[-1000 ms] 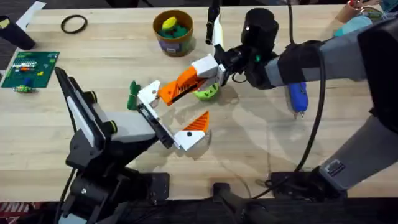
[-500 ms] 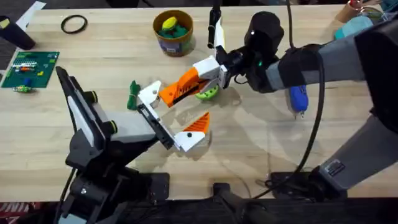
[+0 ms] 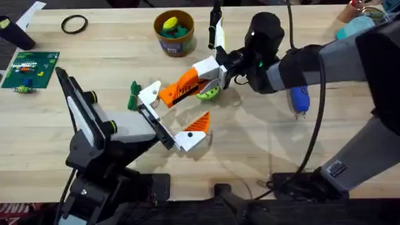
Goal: Pick up the gripper from the table and insert it into the empty holder that is missing its gripper. Then pick up a screw, insert it into the mounting hole, and use the screwdriver to tighten it. Finally, clean up the table by picking up the vegetable and placing it into the bucket.
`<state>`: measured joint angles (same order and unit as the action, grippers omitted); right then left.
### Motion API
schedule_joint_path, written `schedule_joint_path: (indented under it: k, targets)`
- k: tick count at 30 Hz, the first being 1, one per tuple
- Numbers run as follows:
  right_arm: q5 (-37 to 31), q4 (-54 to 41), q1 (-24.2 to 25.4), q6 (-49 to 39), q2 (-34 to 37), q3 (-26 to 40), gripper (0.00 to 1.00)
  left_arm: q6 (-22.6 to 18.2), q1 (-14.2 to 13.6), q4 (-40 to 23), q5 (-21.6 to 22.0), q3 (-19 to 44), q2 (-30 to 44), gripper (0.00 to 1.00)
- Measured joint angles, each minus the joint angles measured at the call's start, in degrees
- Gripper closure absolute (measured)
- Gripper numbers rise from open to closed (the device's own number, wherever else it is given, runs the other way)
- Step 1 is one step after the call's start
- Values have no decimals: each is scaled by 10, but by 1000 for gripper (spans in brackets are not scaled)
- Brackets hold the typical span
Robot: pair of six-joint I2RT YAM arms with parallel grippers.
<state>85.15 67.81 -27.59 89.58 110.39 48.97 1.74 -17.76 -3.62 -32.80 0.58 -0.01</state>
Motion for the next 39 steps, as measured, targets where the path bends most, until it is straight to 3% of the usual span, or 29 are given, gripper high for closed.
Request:
schedule_joint_path:
  k: [39]
  targets:
    - [-60,-15,-26,-40,6,-3,987,6,0,0,10,0,0,14]
